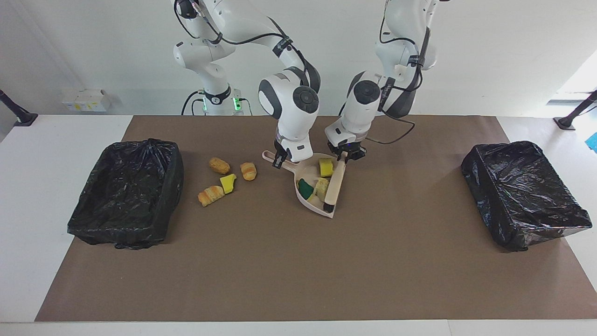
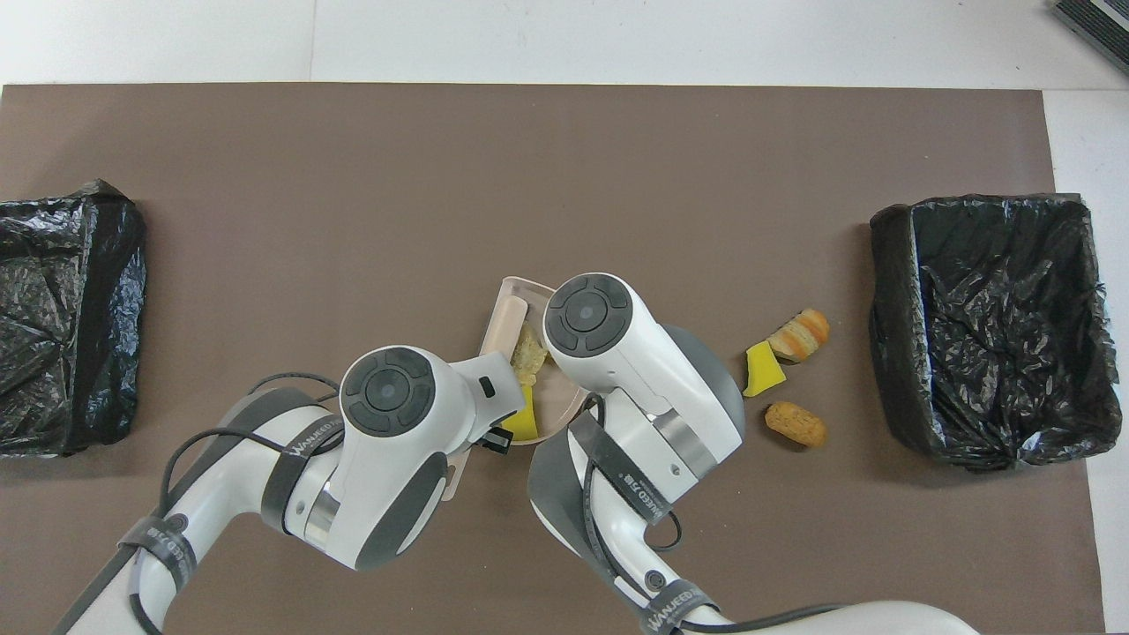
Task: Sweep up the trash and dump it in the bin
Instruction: 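Sweep the sponges and crusts into the dustpan with the left gripper's brush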
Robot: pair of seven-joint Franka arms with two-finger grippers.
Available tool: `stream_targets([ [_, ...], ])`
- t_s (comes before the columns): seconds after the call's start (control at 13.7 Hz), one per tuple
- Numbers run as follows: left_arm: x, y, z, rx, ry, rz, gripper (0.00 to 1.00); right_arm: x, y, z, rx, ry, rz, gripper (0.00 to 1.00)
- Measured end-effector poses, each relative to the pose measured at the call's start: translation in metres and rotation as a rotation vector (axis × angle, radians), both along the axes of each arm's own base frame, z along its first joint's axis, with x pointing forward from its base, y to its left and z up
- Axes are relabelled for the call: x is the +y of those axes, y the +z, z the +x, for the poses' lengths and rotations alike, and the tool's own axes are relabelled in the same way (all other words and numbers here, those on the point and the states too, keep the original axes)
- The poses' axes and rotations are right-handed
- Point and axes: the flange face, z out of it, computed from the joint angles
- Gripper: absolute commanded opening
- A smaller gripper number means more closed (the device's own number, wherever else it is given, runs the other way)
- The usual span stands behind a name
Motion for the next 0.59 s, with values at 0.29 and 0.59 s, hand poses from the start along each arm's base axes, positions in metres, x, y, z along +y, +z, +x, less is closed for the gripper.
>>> stream_targets([
  [0.29,0.004,0.006,0.003,0.002,0.018,0.002,0.00,0.000,0.000,0.000,0.000,0.000,0.000,0.00],
  [0.59,0.047,0.004,0.036,0.001,0.115,0.006,0.00,0.000,0.000,0.000,-0.001,-0.002,0.000,0.00],
])
